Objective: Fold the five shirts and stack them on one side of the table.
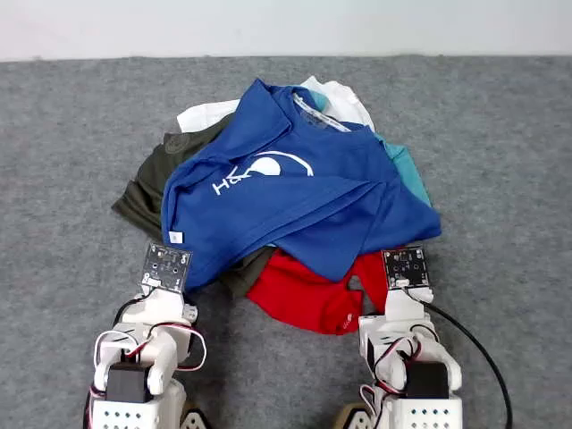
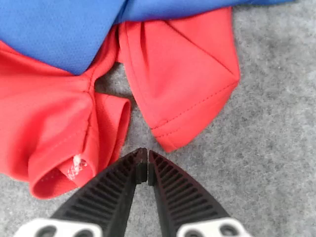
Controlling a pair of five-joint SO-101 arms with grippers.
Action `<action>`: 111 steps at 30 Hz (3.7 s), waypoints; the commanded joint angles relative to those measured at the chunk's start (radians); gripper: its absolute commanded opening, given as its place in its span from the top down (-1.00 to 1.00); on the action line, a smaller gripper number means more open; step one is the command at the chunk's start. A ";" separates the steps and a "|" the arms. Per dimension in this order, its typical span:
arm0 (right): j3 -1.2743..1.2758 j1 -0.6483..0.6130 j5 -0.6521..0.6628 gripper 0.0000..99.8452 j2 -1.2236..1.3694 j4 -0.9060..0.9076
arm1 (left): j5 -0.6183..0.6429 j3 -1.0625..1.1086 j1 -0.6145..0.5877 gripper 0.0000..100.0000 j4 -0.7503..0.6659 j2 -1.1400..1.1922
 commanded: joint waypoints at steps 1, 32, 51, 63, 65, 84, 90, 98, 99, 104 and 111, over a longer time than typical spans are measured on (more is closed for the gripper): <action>0.015 0.001 -0.003 0.98 -0.007 -0.010 | -0.008 -0.005 0.002 0.97 0.003 -0.008; 0.015 0.001 -0.003 0.98 -0.007 -0.010 | -0.008 -0.005 0.002 0.97 0.003 -0.008; 0.015 0.001 -0.003 0.98 -0.007 -0.010 | -0.008 -0.005 0.002 0.97 0.003 -0.008; 0.015 0.001 -0.003 0.98 -0.007 -0.010 | -0.008 -0.005 0.002 0.97 0.003 -0.008; 0.015 0.001 -0.003 0.98 -0.007 -0.010 | -0.008 -0.005 0.002 0.97 0.003 -0.008; 0.015 0.001 -0.003 0.98 -0.007 -0.010 | -0.008 -0.005 0.002 0.97 0.003 -0.008; 0.015 0.001 -0.003 0.98 -0.007 -0.010 | -0.008 -0.005 0.002 0.97 0.003 -0.008; 0.015 0.001 -0.003 0.98 -0.007 -0.010 | -0.009 -0.005 0.055 0.97 0.003 -0.009; 0.015 0.001 -0.003 0.98 -0.007 -0.010 | -0.011 -0.007 0.072 0.97 -0.002 -0.009; 0.015 0.001 -0.003 0.98 -0.007 -0.010 | -0.046 -0.082 0.083 0.97 -0.015 -0.009; 0.015 0.001 -0.003 0.98 -0.007 -0.010 | -0.388 -0.183 0.023 0.97 -0.224 -0.008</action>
